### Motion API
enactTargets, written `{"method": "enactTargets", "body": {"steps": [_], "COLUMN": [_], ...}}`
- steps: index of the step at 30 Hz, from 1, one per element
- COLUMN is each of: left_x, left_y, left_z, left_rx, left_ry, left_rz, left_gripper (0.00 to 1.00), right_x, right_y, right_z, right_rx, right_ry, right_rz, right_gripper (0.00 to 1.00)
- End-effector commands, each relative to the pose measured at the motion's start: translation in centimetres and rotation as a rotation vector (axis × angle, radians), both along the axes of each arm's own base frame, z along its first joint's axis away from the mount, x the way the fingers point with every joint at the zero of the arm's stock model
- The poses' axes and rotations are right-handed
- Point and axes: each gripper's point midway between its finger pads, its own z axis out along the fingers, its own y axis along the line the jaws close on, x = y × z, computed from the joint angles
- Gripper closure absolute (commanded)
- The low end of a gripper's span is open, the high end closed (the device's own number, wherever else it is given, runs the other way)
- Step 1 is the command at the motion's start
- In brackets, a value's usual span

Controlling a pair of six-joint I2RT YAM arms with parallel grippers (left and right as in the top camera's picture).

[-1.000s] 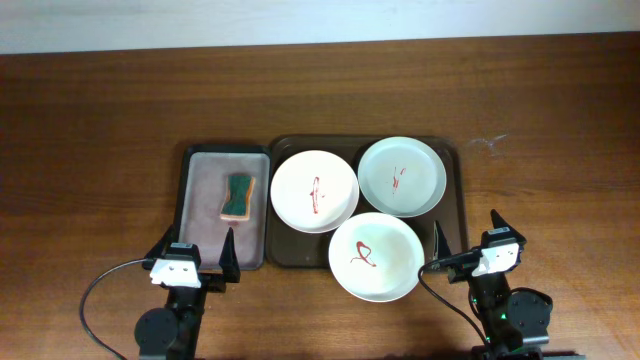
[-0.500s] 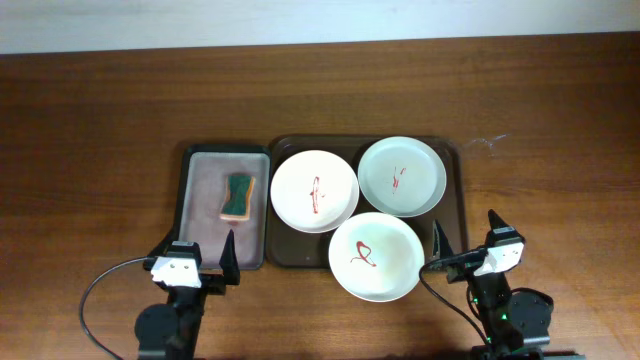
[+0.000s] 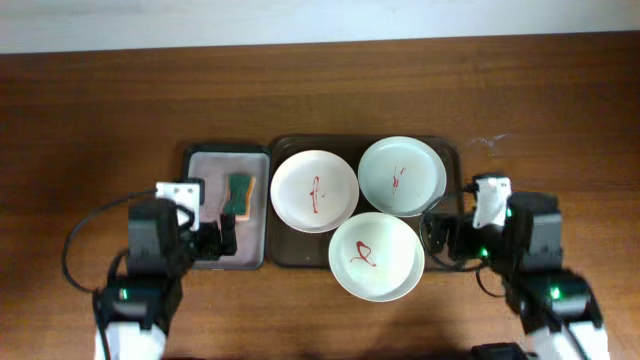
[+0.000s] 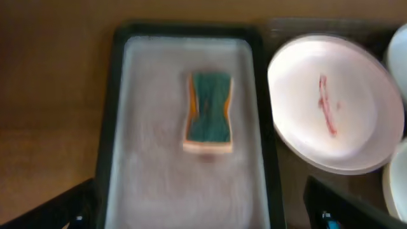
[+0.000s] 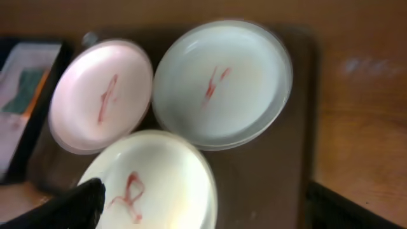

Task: Clean dirty plates on tray and stack at the side

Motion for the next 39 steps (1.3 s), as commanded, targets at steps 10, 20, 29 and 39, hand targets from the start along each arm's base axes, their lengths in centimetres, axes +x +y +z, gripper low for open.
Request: {"method": "enactTargets", "body": {"steps": [10, 20, 29, 39], "left_x": [8.7, 9.0, 9.3, 4.2], "left_y": [-2.1, -3.6, -2.9, -3.1], "left_z": [-2.1, -13.0, -10.5, -11.3], "left_rx": [-0.061, 0.004, 0.029, -0.058], "left_ry": [0.068, 0.318, 0.310, 0.492], "left_rz": [-0.078, -0.104, -0.063, 0.022], "left_gripper": [0.05, 0.69, 1.00, 1.00], "right_x": [1.3, 1.7, 1.2, -0.6], "right_y": [3.3, 2.6, 1.6, 2.1], "right_z": [0.0, -0.2, -1.7, -10.5], "right_rx": [0.143, 0.106, 0.056, 0.079], "right_ry": [0.142, 0.134, 0.199, 0.607], "right_rz": [0.125, 0.093, 0.051, 0.059], "right_gripper": [0.01, 0.00, 0.00, 0.37]}}
